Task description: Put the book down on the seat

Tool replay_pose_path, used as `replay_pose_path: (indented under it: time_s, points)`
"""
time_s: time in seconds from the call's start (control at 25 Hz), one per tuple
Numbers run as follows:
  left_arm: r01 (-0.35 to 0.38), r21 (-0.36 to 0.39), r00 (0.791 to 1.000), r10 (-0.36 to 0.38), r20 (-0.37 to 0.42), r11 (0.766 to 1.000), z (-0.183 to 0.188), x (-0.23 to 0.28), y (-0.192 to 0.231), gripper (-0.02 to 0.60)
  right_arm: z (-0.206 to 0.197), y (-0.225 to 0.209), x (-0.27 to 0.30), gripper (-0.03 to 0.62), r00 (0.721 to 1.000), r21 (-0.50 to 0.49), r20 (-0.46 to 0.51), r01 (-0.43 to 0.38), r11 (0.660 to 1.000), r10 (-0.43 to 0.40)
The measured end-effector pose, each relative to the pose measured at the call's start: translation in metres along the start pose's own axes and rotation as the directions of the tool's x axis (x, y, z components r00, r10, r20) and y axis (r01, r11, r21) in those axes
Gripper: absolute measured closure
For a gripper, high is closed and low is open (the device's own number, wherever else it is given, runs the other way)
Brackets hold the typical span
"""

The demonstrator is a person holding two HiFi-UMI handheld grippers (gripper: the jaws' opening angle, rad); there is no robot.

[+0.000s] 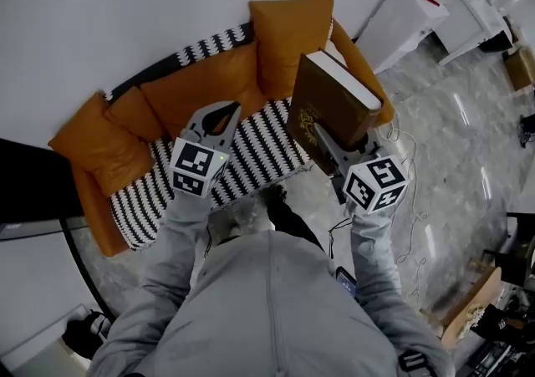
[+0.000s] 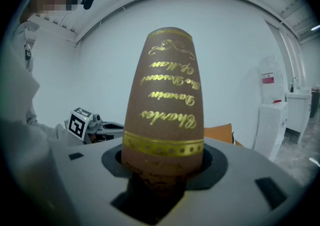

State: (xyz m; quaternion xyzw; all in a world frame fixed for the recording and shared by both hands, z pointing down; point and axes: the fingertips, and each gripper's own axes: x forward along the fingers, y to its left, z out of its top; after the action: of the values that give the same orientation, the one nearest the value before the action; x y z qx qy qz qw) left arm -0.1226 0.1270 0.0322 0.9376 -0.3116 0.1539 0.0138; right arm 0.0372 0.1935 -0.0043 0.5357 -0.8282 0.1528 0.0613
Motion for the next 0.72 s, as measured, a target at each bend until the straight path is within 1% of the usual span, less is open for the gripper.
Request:
replay_pose_path:
  time_s: [0.08,0.24,0.36,0.52,0.6,0.72]
  points:
    - [-0.017,-0.014,1.000,0.017,-0.008,1.000,-0.006,0.012,0.004,0.555,-0.009,-0.010,0.010,0.347,1.000,0.014,-0.016,-0.015,1.000,0.016]
    - [-0.052,-0.017,0.998,0.052,-0.027,0.998,-0.013,0.028,0.016,0.555,-0.022,-0.025,0.032,0.347,0.998,0.040,-0.026,-0.058,0.997,0.059]
    - [-0.075,-0.028,0.996,0.074,-0.059,0.997,-0.028,0.040,0.031,0.555,-0.033,-0.034,0.059,0.347,0.994,0.054,-0.036,-0.099,0.994,0.101]
    - [-0.072,-0.047,0.990,0.066,-0.122,0.996,-0.055,0.052,0.041,0.555,-0.052,-0.043,0.089,0.347,0.984,0.080,-0.065,-0.162,0.984,0.167]
    - [-0.073,-0.070,0.989,0.063,-0.134,0.995,-0.065,0.059,0.044,0.555,-0.062,-0.050,0.101,0.347,0.978,0.097,-0.080,-0.182,0.978,0.190]
    - [-0.082,-0.115,0.986,0.064,-0.152,0.990,-0.085,0.071,0.046,0.555,-0.078,-0.059,0.117,0.347,0.974,0.149,-0.091,-0.192,0.970,0.206]
